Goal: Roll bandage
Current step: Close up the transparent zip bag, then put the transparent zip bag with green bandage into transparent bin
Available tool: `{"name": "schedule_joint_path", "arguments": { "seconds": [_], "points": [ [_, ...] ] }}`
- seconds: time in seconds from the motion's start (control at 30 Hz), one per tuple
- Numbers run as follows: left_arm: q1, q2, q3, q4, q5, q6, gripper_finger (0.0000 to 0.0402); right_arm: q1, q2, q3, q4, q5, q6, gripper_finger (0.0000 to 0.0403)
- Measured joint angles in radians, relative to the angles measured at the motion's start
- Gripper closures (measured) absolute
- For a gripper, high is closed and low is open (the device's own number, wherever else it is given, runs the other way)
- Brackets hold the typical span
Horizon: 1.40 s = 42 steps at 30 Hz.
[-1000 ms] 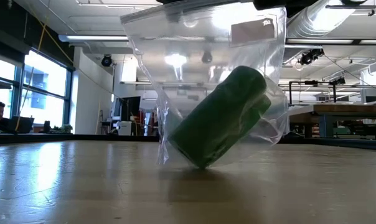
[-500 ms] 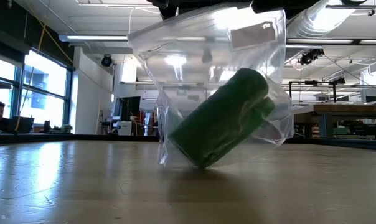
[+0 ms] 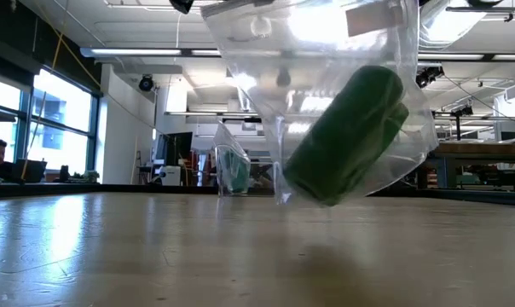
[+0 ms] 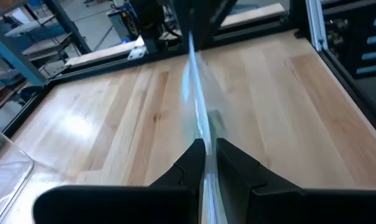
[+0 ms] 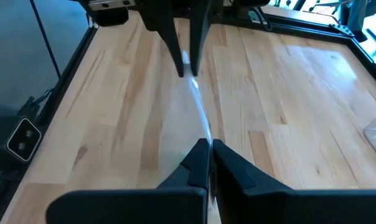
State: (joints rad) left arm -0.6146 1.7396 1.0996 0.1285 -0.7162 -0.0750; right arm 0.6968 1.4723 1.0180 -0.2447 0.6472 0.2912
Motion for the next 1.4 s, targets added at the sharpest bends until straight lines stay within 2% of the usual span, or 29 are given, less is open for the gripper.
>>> {"name": "schedule_joint_path", "arguments": {
  "seconds": [0.4, 0.53, 0.67, 0.83, 0.9, 1.0, 1.13, 1.27, 1.4],
  "points": [
    [-0.040, -0.005, -0.002, -0.090, -0.024, -0.029, 0.0372, 0.000, 0.000, 0.000, -0.006, 0.000, 0.000, 0.0403],
    [-0.056, -0.005, 0.000, -0.082, -0.136, -0.078, 0.0367, 0.000, -0.001, 0.000, -0.006, 0.000, 0.003, 0.0403],
    [-0.065, -0.031, 0.002, -0.091, -0.168, -0.090, 0.0336, 0.000, -0.001, 0.000, -0.006, 0.000, 0.016, 0.0403],
    [-0.066, -0.076, 0.003, -0.076, -0.165, -0.091, 0.0271, 0.000, -0.001, 0.000, -0.006, 0.000, 0.018, 0.0403],
    [-0.060, -0.083, 0.003, -0.053, -0.152, -0.071, 0.0245, -0.001, -0.001, 0.000, -0.006, 0.000, 0.018, 0.0403],
    [-0.029, -0.075, 0.004, 0.007, -0.048, -0.041, 0.0216, -0.003, -0.001, 0.000, -0.001, 0.000, 0.018, 0.0403],
    [0.023, -0.029, 0.005, 0.082, 0.066, -0.035, 0.0206, -0.005, -0.001, 0.000, 0.010, 0.000, 0.015, 0.0403],
    [0.061, 0.009, 0.005, 0.102, 0.078, -0.036, 0.0223, -0.005, -0.001, 0.000, 0.013, 0.000, 0.015, 0.0403],
    [0.087, 0.021, 0.005, 0.111, 0.124, -0.055, 0.0272, -0.005, -0.001, 0.000, 0.013, 0.000, 0.015, 0.0403]
  ]
}}
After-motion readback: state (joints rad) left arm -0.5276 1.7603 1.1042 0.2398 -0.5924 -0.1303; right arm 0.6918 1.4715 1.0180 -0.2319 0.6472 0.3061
